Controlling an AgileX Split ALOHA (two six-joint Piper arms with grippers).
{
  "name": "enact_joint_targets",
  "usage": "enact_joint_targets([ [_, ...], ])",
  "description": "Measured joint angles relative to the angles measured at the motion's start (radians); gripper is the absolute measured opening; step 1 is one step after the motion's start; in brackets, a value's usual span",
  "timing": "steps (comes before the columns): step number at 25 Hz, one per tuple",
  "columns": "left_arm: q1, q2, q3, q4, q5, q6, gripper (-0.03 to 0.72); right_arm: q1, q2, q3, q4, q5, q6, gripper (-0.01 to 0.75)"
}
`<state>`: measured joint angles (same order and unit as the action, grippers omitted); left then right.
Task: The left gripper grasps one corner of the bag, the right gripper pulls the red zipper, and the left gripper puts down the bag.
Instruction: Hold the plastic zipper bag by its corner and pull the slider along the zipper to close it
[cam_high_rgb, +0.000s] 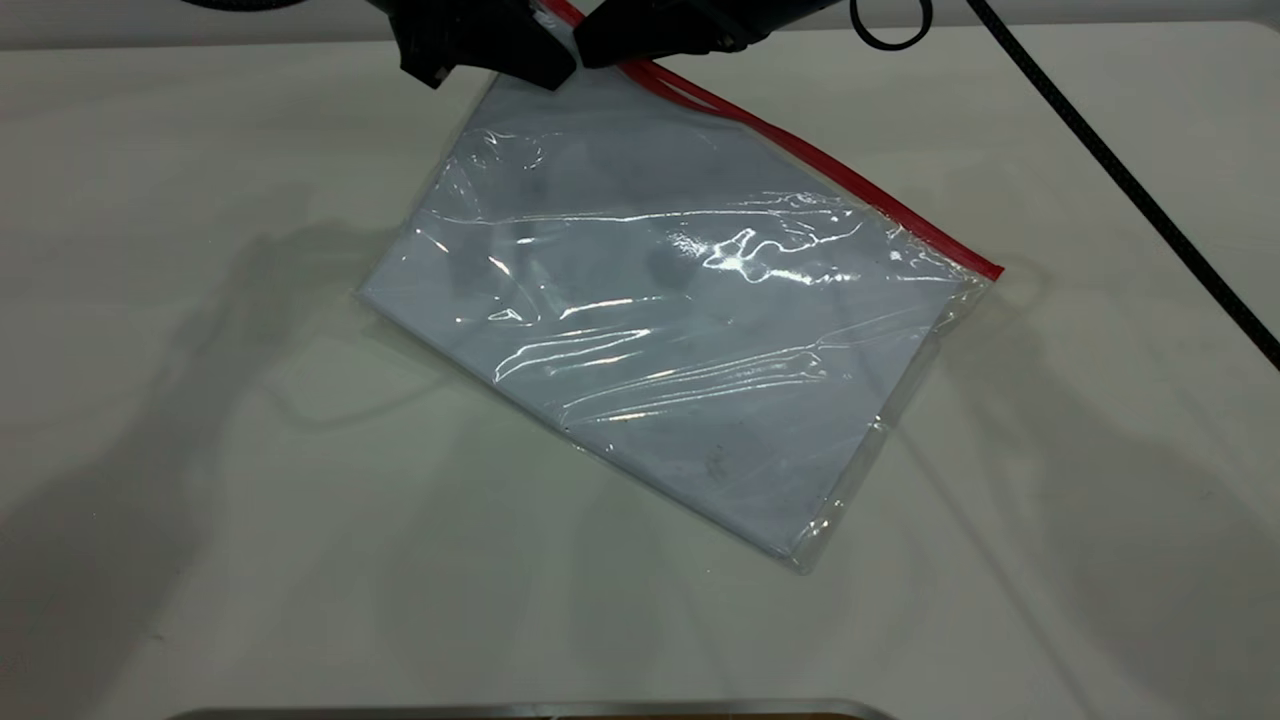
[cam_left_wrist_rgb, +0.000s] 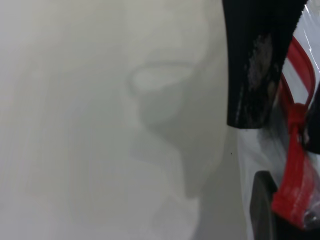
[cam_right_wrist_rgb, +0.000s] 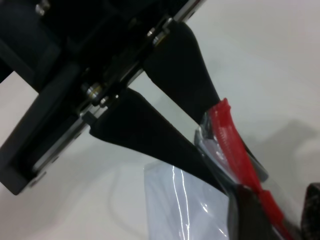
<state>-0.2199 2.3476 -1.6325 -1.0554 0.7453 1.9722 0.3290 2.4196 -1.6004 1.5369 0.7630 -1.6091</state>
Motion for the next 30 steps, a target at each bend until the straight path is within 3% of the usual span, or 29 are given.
enact_joint_targets([
  [8,0.001,0.000,0.000,0.000,0.014,-0.006,0.055,-0.008,0.000,-0.001,-0.005,0.036,-0.018,0.043],
  [19,0.037,-0.013,0.001,-0.072,0.097,0.014,0.055,-0.041,-0.001,-0.011,-0.029,0.112,-0.019,0.037],
  [30,0.088,-0.015,0.002,-0.162,0.162,0.046,0.055,-0.041,-0.014,-0.020,-0.088,0.110,0.004,0.037],
])
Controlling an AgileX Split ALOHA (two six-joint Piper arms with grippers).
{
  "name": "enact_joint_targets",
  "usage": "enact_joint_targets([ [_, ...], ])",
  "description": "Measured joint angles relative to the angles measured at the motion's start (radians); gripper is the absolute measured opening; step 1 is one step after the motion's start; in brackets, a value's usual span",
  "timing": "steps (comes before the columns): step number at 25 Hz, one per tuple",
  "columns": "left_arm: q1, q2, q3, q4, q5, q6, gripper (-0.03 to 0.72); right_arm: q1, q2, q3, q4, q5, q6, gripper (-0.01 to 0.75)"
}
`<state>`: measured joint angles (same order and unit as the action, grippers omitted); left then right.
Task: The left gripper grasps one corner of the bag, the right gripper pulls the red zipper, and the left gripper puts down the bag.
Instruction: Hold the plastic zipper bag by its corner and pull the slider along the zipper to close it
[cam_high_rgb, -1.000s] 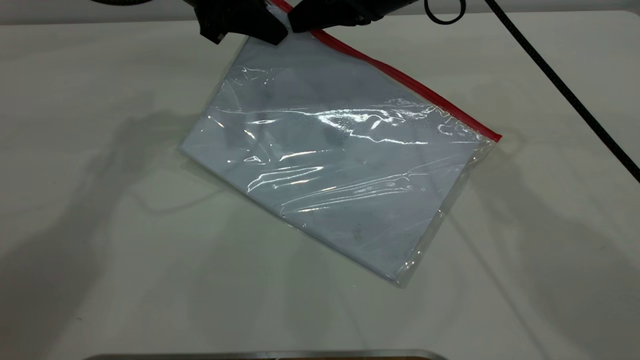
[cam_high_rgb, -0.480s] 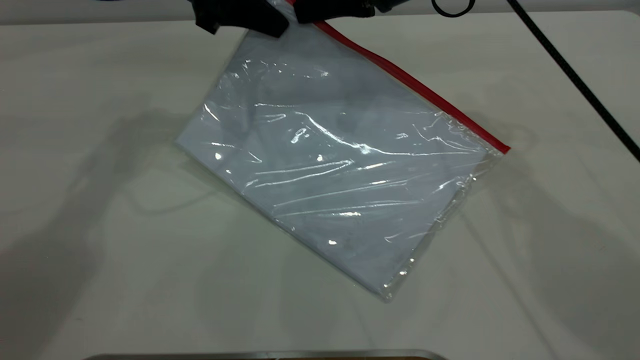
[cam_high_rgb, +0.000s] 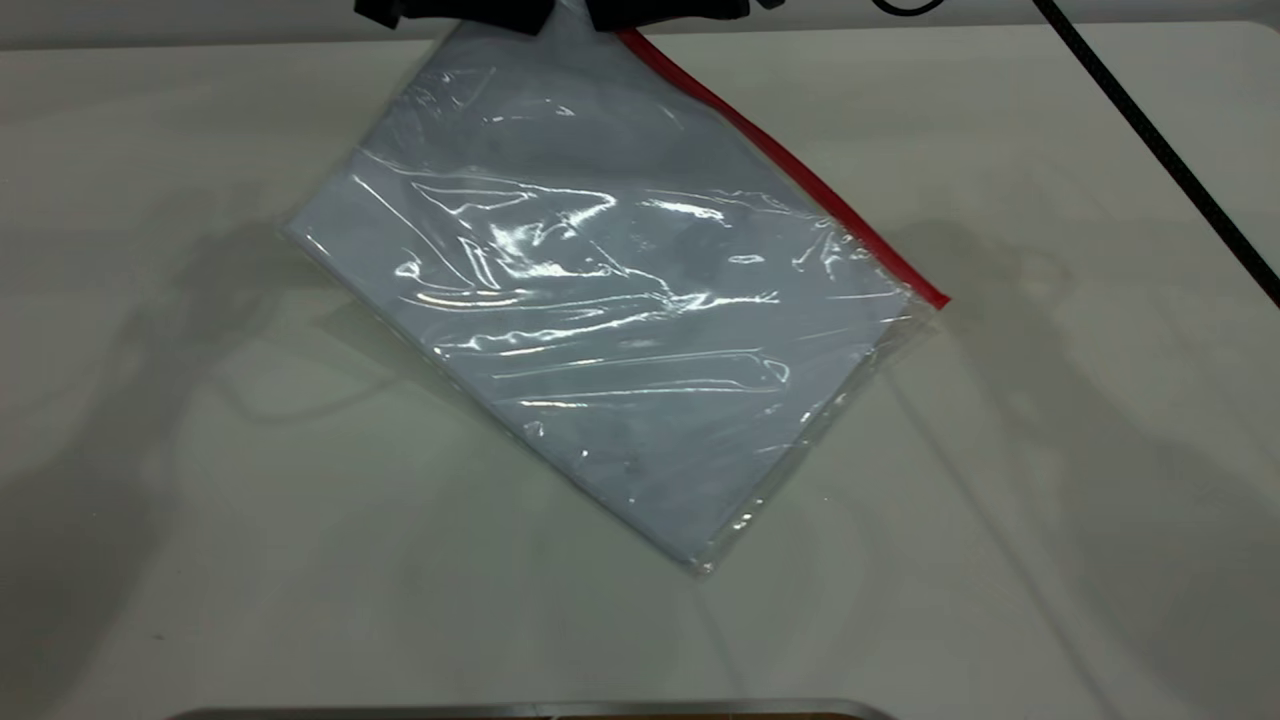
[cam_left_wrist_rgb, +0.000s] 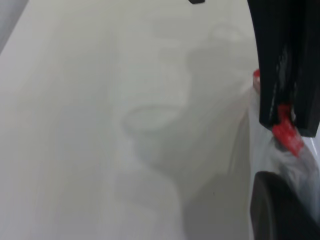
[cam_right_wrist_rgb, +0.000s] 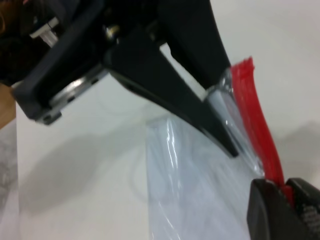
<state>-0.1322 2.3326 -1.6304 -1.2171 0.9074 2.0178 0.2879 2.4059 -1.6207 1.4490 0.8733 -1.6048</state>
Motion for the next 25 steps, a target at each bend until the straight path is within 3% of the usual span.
enact_joint_targets([
  [14,0.012,0.000,0.008,-0.095,0.017,0.068,0.055,-0.002,-0.008,-0.009,-0.238,-0.092,0.119,0.037],
  [25,0.040,0.000,0.008,-0.222,0.007,0.099,0.055,-0.012,-0.005,-0.003,-0.567,-0.169,0.231,0.037],
])
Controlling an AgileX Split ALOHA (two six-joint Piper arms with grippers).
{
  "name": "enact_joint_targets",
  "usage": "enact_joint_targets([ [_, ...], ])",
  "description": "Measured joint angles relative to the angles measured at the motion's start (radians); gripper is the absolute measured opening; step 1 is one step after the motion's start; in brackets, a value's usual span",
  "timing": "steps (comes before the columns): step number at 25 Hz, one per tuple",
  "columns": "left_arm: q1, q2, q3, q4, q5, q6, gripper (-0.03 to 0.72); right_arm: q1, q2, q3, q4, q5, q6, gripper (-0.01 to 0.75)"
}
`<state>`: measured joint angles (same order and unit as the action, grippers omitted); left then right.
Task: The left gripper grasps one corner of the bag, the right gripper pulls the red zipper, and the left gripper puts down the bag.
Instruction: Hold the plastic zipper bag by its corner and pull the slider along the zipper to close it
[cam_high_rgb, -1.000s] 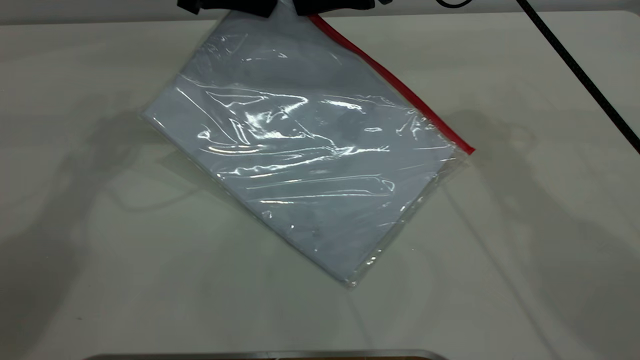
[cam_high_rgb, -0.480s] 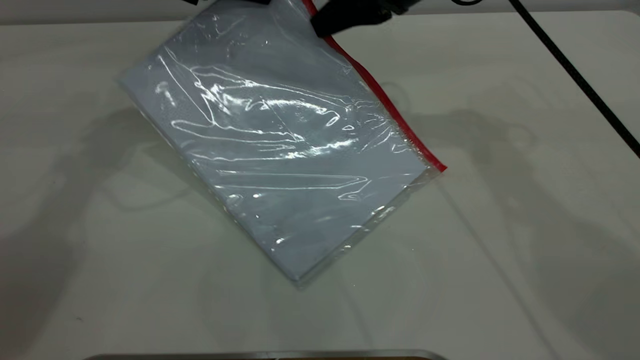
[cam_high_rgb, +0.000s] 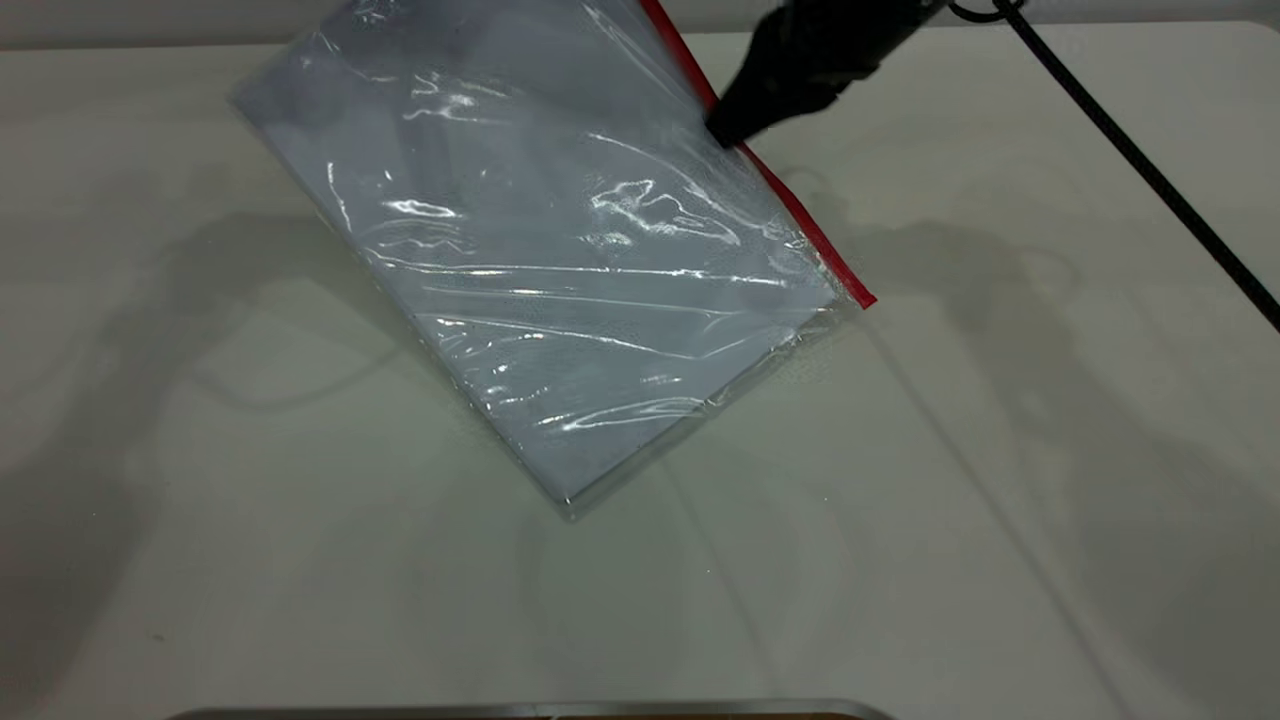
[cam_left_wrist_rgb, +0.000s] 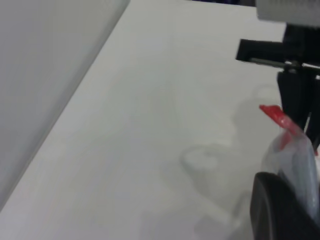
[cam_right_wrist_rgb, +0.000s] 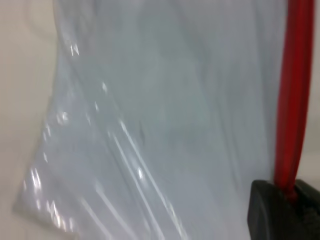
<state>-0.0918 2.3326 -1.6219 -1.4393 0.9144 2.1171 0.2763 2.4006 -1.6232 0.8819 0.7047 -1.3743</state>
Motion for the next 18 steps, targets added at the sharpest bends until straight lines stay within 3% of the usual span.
enact_joint_targets([
  [8,0.016,-0.004,-0.001,-0.037,0.002,0.000,0.055,0.000,0.011,0.005,-0.327,0.011,0.205,0.037],
  [18,0.018,-0.010,-0.001,-0.043,0.003,-0.001,0.055,-0.002,0.011,0.005,-0.404,0.059,0.256,0.037],
])
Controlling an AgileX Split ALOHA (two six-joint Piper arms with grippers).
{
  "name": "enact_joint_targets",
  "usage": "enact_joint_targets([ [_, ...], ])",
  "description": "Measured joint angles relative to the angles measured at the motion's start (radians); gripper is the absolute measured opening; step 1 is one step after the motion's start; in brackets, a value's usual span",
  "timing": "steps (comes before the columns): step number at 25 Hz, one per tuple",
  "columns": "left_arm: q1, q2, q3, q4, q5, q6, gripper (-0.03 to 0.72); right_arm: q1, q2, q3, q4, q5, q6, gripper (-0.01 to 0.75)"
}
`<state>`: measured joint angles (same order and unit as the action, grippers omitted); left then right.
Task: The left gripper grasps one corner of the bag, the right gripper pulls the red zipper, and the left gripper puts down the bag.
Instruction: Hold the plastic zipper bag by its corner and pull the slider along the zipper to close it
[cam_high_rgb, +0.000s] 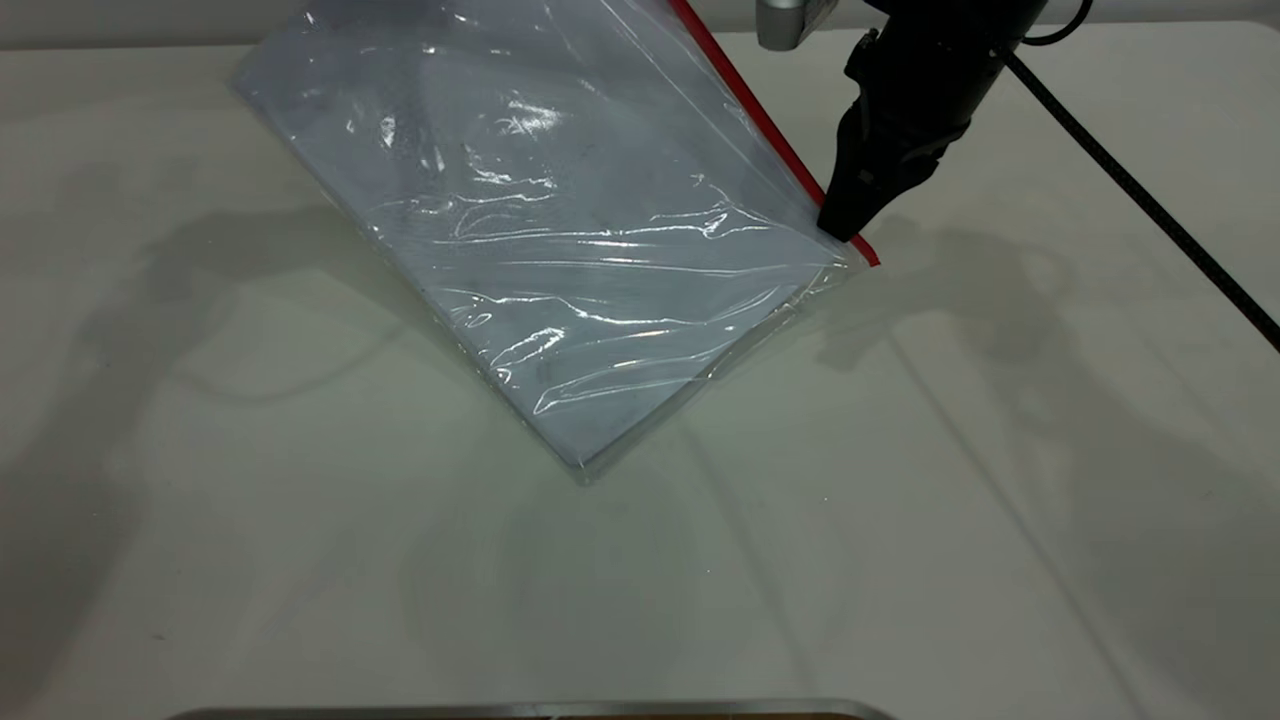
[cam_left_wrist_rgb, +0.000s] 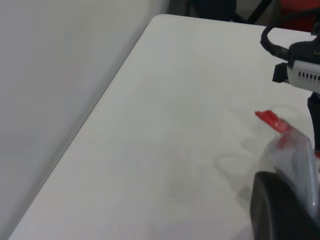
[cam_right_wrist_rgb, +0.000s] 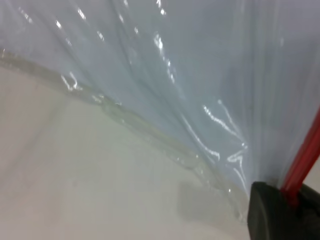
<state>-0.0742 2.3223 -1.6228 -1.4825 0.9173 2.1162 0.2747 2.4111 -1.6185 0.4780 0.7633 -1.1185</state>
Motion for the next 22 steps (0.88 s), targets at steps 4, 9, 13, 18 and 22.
enact_joint_targets([
  [4,0.000,-0.002,0.000,0.000,0.000,0.000,0.055,0.000,0.000,0.000,-0.014,0.009,0.002,0.037],
  [9,0.000,-0.005,0.000,0.000,0.000,-0.023,0.055,0.000,0.000,0.000,-0.017,-0.001,0.038,0.040],
  [13,0.002,-0.005,0.001,-0.005,-0.012,-0.080,0.055,-0.002,0.000,-0.040,-0.025,0.000,0.158,0.058],
  [18,0.009,0.013,0.047,-0.056,-0.062,-0.094,0.055,-0.005,-0.012,-0.166,-0.010,0.082,0.207,0.083],
  [22,0.009,0.035,0.123,-0.072,-0.112,-0.096,0.055,-0.005,-0.056,-0.272,0.058,0.137,0.209,0.103],
])
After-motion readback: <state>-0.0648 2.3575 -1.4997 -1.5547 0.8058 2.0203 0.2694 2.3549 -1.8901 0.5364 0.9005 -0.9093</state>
